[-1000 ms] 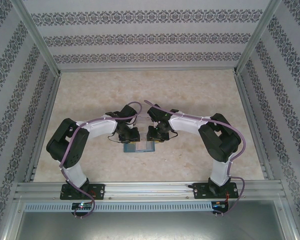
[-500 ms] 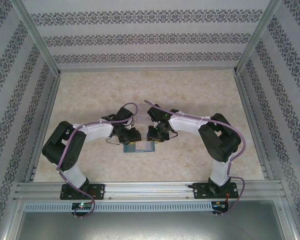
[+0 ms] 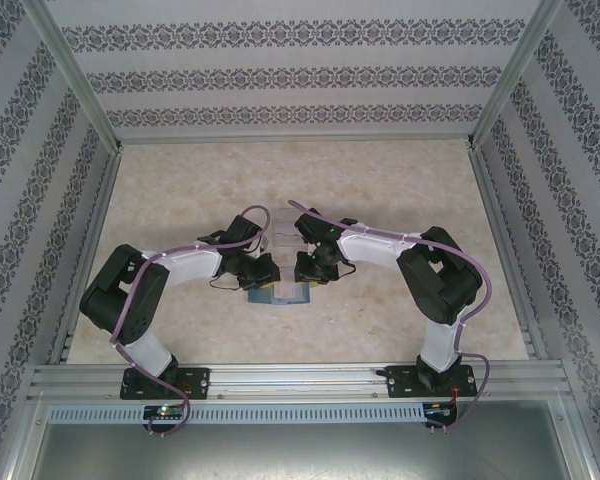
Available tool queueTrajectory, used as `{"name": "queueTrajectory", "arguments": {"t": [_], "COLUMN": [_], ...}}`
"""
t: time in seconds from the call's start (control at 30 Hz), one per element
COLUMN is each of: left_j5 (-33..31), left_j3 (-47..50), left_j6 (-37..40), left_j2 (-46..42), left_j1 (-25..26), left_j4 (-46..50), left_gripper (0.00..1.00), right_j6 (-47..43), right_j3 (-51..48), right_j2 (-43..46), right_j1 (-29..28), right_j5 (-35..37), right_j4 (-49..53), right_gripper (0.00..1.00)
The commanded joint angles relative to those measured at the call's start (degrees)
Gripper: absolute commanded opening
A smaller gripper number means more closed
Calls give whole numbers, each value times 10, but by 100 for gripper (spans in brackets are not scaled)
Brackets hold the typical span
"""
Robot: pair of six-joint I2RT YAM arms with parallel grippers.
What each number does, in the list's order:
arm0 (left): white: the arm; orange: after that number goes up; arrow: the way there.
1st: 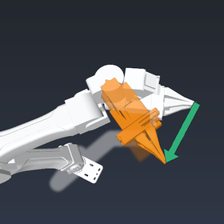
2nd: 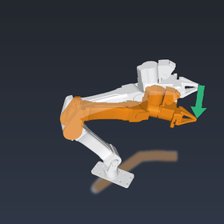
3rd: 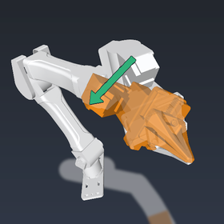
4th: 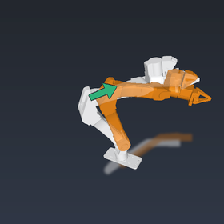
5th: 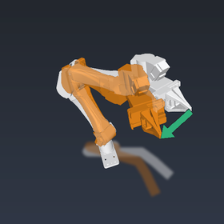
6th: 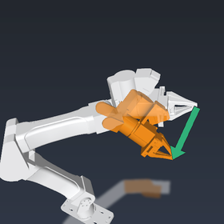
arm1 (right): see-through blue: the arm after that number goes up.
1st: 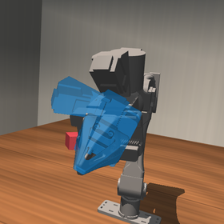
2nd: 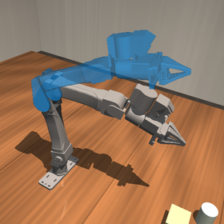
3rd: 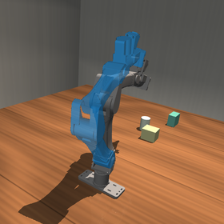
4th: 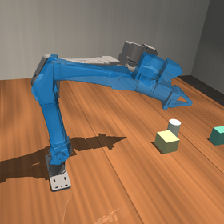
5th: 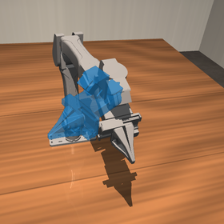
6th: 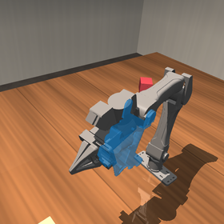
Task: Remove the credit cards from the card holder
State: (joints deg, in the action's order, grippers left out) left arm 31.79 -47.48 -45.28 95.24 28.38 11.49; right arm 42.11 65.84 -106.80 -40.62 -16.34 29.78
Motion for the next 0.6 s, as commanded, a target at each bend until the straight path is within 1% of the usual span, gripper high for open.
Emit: {"name": "queueTrajectory", "arguments": {"t": [0.0, 0.37, 0.57], "left_j5": [-4, -22, -59], "left_j3": [5, -5, -33], "left_j6": [5, 58, 85], "left_j2": [-19, -56, -65], "left_j1": [-10, -34, -37], "left_j4": [8, 90, 156], "left_gripper": [9, 5, 4], "right_j6": [1, -1, -2], "right_j3": [-14, -17, -15], "right_j2": [-12, -9, -10], "right_j1": [-3, 0, 2], "right_j5": [10, 12, 11], "right_j4": [5, 7, 8], "right_gripper": [27, 26, 26]}}
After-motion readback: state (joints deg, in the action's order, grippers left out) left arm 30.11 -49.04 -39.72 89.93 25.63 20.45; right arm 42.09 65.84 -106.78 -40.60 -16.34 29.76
